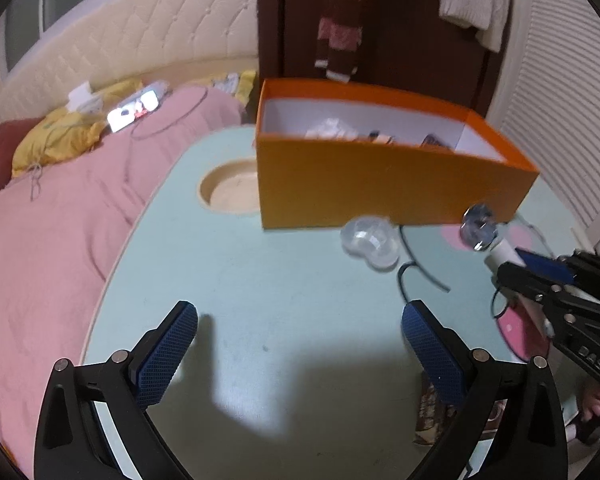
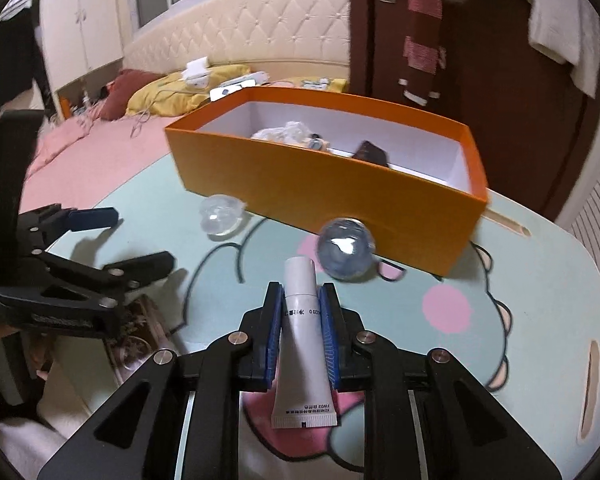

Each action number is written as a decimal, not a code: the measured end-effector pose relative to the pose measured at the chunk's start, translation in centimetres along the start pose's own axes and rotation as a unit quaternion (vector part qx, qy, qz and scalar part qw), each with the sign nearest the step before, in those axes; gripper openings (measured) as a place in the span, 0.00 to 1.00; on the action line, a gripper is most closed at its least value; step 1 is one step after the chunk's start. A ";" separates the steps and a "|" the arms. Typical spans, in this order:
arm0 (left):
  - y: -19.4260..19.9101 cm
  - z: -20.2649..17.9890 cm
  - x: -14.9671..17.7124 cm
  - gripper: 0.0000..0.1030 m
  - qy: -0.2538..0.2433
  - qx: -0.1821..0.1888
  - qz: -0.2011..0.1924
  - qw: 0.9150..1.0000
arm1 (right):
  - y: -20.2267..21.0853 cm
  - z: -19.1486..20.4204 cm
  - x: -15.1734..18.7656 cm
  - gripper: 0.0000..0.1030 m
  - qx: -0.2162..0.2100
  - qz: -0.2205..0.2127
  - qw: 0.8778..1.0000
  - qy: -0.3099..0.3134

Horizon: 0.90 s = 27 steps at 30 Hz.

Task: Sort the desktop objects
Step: 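Grasp the white tube with the right tool while the left tool grasps the clear cup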

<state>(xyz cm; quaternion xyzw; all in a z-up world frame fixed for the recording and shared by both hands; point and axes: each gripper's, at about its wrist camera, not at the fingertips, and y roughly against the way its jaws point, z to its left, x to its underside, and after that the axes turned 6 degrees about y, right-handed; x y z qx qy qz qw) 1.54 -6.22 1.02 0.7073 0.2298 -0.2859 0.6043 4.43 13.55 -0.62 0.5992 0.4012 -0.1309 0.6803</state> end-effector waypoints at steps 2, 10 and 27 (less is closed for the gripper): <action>-0.1 -0.6 -0.7 0.99 -0.015 -0.005 -0.007 1.000 | 0.0 -0.9 0.4 0.20 -0.002 0.001 1.000 -0.023; -2.4 -3.0 -3.0 0.95 -0.058 0.000 0.012 0.998 | 0.2 -2.2 1.4 0.20 -0.018 -0.005 0.998 -0.067; -1.9 -2.4 -1.8 0.36 -0.038 0.033 0.024 0.998 | 0.3 -2.4 1.5 0.20 -0.029 -0.009 0.996 -0.079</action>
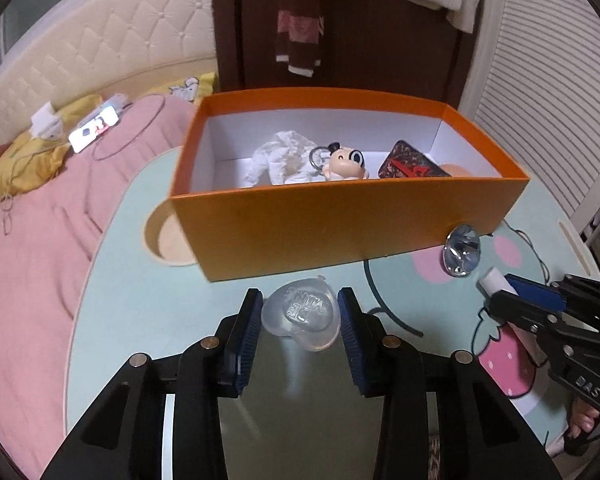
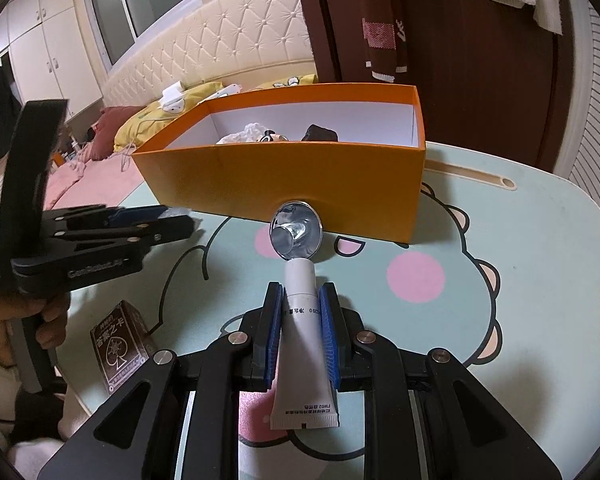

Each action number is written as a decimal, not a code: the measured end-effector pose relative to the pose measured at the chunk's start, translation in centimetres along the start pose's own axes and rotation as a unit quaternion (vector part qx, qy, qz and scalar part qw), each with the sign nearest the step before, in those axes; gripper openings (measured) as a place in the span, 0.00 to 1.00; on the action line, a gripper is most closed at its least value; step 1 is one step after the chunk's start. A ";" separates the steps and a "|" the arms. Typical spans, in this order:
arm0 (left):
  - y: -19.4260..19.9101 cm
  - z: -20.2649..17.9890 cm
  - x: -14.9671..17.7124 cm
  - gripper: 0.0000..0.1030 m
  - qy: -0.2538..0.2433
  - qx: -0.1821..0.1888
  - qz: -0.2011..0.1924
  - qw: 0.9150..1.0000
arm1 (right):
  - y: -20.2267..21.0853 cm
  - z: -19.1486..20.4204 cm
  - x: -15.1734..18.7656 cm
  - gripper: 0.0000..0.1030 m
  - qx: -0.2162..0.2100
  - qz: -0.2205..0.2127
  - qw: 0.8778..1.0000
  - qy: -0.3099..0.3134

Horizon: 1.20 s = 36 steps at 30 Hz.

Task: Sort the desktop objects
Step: 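Grasp the white tube with the right tool while the left tool grasps the clear cup, then carry the clear cup and white tube into the orange box and open both tools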

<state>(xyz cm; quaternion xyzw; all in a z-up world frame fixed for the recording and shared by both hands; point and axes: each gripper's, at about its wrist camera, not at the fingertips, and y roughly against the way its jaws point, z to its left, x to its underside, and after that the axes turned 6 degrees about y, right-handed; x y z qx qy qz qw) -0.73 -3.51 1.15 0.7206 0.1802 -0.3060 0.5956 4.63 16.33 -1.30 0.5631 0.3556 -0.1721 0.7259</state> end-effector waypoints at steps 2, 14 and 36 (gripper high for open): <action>1.0 0.2 0.0 0.36 0.001 0.001 -0.007 1.000 | 0.1 0.1 0.0 0.20 0.001 -0.002 1.000 0.002; 3.4 1.0 -1.1 0.36 0.013 0.012 -0.027 0.999 | 0.9 0.8 -1.2 0.20 0.005 -0.009 1.000 0.018; 3.5 -0.6 -8.5 0.36 -0.006 0.048 -0.077 0.996 | 1.7 1.4 -8.6 0.20 0.006 -0.052 0.997 0.054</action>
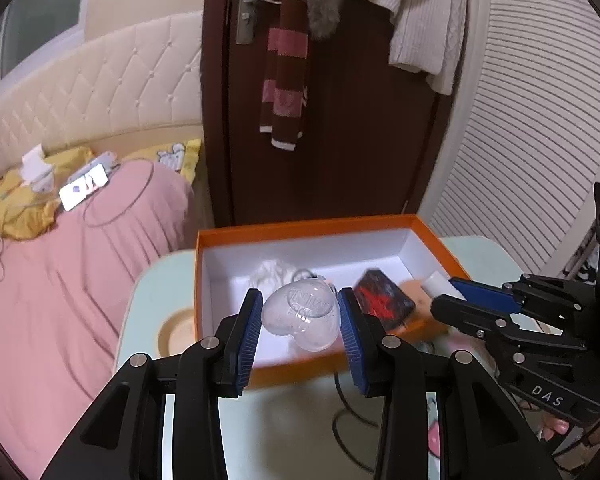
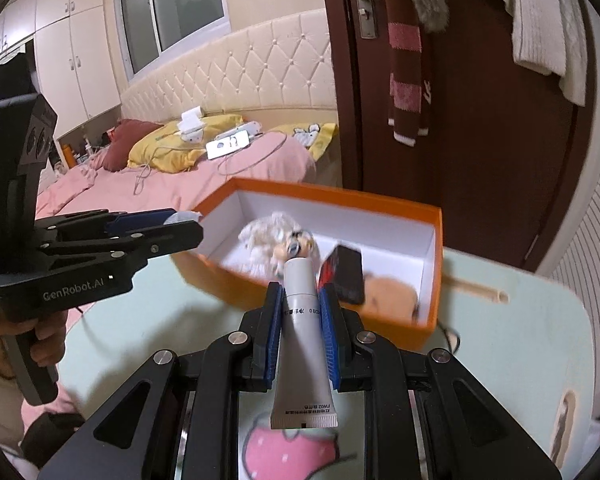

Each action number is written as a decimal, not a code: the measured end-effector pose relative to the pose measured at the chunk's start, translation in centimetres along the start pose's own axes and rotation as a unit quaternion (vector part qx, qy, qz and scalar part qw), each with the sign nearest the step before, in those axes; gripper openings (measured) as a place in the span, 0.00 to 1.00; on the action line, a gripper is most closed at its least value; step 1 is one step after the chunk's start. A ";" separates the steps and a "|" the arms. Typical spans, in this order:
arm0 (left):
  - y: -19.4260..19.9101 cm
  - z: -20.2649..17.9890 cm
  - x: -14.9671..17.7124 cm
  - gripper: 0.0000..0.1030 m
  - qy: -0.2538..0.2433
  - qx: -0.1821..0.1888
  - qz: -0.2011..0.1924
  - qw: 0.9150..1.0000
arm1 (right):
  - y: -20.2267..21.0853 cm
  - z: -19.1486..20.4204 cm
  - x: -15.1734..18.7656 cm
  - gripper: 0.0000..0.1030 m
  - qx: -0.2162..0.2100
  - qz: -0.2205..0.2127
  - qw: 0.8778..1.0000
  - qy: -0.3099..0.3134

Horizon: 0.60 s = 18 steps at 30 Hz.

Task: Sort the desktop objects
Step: 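Carry the clear cup and white tube into the orange box and open both tools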

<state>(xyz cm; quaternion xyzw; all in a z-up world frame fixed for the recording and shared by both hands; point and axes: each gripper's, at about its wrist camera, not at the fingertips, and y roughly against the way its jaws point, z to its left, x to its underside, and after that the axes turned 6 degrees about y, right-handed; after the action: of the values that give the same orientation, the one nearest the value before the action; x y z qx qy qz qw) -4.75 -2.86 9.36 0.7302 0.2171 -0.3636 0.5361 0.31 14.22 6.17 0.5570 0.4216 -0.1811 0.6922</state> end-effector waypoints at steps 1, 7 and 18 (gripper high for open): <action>-0.5 0.0 -0.5 0.36 -0.003 -0.001 0.000 1.000 | -0.5 -0.2 -0.5 0.20 0.002 0.000 1.000 0.000; -3.3 0.2 -2.0 0.36 -0.006 -0.008 0.010 1.000 | -3.7 -1.2 -2.6 0.20 0.010 0.009 1.000 -0.012; -8.9 0.3 -1.4 0.36 -0.024 -0.042 0.056 0.997 | -8.5 -2.2 -3.1 0.20 0.025 0.042 0.999 -0.023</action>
<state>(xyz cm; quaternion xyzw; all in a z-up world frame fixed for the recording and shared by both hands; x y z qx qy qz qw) -12.03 -0.06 4.79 0.7088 0.1782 -0.3410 0.5912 -8.44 12.95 3.27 0.5872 0.3772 -0.1756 0.6943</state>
